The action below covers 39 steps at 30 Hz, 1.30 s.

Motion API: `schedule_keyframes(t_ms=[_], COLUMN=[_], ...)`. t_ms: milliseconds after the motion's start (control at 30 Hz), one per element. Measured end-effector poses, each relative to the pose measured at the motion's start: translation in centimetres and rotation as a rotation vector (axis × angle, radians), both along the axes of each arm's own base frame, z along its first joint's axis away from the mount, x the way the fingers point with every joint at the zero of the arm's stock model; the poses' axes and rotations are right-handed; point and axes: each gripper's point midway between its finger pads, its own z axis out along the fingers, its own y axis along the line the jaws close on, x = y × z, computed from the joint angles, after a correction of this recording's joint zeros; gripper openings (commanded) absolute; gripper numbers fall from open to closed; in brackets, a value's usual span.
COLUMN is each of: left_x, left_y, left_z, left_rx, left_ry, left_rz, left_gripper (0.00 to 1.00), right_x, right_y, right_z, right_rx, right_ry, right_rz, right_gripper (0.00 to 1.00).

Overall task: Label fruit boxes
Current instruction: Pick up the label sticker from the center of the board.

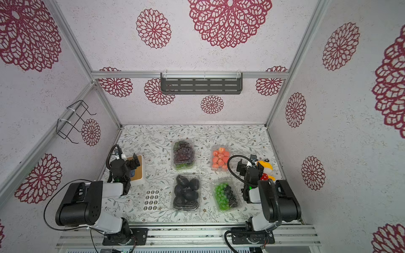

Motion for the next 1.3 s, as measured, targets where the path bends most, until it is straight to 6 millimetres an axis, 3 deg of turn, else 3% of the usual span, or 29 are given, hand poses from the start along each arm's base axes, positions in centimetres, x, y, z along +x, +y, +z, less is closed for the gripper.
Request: schedule_keyframes(t_ms=[1100, 1300], left_x=[0.1, -0.3], left_y=[0.0, -0.6], left_z=[0.3, 1.7], left_rx=[0.005, 0.018], left_ry=[-0.010, -0.005], left_rz=[-0.003, -0.021], left_gripper=[0.98, 0.98], right_x=[0.0, -0.3], right_y=[0.0, 0.9], right_z=[0.1, 2.4], right_rx=[-0.001, -0.007], right_ry=[-0.002, -0.029], right_rz=[0.001, 0.062], right_gripper=[0.99, 0.99])
